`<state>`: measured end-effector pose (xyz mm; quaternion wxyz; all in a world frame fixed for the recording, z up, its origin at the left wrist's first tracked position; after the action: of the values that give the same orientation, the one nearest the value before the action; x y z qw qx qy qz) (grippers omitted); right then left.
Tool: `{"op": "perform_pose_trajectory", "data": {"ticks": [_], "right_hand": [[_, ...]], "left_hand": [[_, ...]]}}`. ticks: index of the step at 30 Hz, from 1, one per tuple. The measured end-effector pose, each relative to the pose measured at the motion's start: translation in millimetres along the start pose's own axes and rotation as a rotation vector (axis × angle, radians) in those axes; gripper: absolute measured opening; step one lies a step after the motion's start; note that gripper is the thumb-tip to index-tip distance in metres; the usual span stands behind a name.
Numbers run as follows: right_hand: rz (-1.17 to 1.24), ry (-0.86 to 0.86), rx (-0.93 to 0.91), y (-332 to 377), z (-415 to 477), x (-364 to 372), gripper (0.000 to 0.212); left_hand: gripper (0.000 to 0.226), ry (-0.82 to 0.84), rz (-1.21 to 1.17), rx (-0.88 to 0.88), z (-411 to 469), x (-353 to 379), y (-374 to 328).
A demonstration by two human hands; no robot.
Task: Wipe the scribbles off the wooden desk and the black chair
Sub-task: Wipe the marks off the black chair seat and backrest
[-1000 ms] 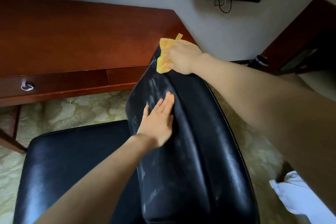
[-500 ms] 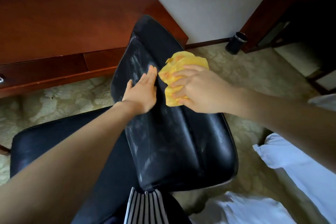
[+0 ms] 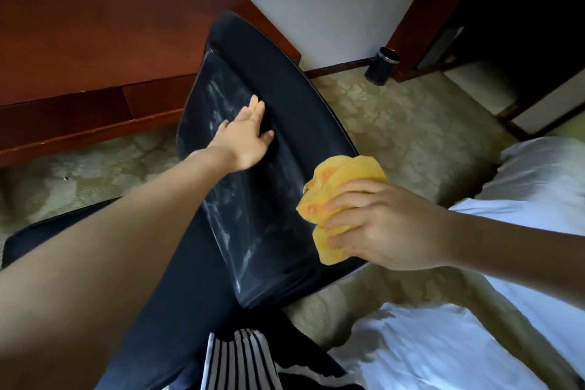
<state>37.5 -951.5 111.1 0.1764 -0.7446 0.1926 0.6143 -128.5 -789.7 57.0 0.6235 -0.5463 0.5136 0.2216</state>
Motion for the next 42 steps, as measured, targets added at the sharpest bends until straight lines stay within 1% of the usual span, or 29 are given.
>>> {"op": "perform_pose_trajectory", "data": {"ticks": [3, 6, 9, 11, 14, 18, 20, 21, 24, 26, 28, 31, 33, 35, 37, 39, 40, 42], "right_hand": [[0.051, -0.029, 0.003, -29.8, 16.1, -10.1, 0.015], [0.085, -0.046, 0.027, -70.7, 45.7, -23.3, 0.025], [0.111, -0.081, 0.000, -108.6, 85.9, -38.6, 0.035], [0.099, -0.082, -0.032, -137.0, 117.0, -45.4, 0.038], [0.089, -0.048, -0.048, -179.5, 166.2, -49.1, 0.028], [0.046, 0.033, 0.030, -230.4, 242.0, -53.3, 0.024], [0.039, 0.075, 0.087, -243.2, 278.2, -58.1, 0.033], [0.030, 0.090, 0.100, -245.9, 293.5, -60.5, 0.033], [-0.068, 0.086, 0.160, -254.2, 330.5, -64.5, 0.018], [-0.134, 0.087, 0.215, -256.3, 348.0, -63.9, 0.021], [-0.196, 0.096, 0.233, -256.3, 354.9, -61.1, 0.019], [-0.271, 0.076, 0.167, -252.9, 347.7, -59.2, 0.018], [-0.257, 0.049, 0.137, -252.6, 336.6, -53.4, 0.015], [-0.251, 0.014, 0.136, -248.8, 315.5, -43.1, 0.021], [-0.257, -0.023, 0.169, -239.1, 286.1, -34.8, 0.018], [-0.209, -0.094, 0.259, -225.7, 250.7, -30.3, 0.017], [-0.191, -0.138, 0.297, -214.0, 231.6, -29.6, 0.016], [-0.204, -0.219, 0.312, -183.0, 195.5, -27.3, 0.011]], "left_hand": [[0.062, 0.012, 0.067, 0.034, 0.9, -1.2, 7.1], [0.060, 0.034, 0.093, 0.064, 3.8, -7.7, 15.1], [0.060, 0.025, 0.138, 0.078, 9.0, -12.0, 22.6], [0.064, 0.008, 0.171, 0.088, 11.8, -12.6, 26.8], [0.069, -0.015, 0.161, 0.100, 13.1, -14.3, 28.7], [0.066, -0.009, 0.236, 0.066, 15.6, -15.2, 29.8], [0.066, -0.016, 0.258, 0.039, 16.0, -14.3, 30.6], [0.067, -0.016, 0.263, 0.021, 15.8, -13.6, 30.8], [0.075, -0.001, 0.326, -0.026, 13.5, -11.2, 28.4], [0.082, 0.016, 0.364, -0.051, 12.0, -9.4, 26.8], [0.086, 0.026, 0.366, -0.064, 11.6, -8.0, 25.1], [0.089, 0.033, 0.335, -0.069, 12.4, -6.5, 24.3], [0.089, 0.047, 0.310, -0.064, 11.5, -5.5, 25.5], [0.089, 0.054, 0.285, -0.033, 9.5, -5.4, 27.7], [0.088, 0.057, 0.244, -0.003, 7.0, -5.8, 27.9], [0.087, 0.070, 0.177, 0.008, 3.4, -6.5, 28.2], [0.086, 0.084, 0.136, 0.007, 0.6, -6.0, 28.7], [0.085, 0.121, 0.074, 0.009, -8.2, -3.4, 31.8]]}}
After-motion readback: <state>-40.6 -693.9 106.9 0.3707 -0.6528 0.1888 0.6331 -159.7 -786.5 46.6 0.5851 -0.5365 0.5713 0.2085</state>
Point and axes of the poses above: each hand's wrist, its own z-axis towards the middle knuckle, its own x-axis out of the palm, y = z × x, the point moved 4 cm from there along z, towards the middle knuckle, and after that the axes turned 11 degrees about z, right-handed, at the moved point
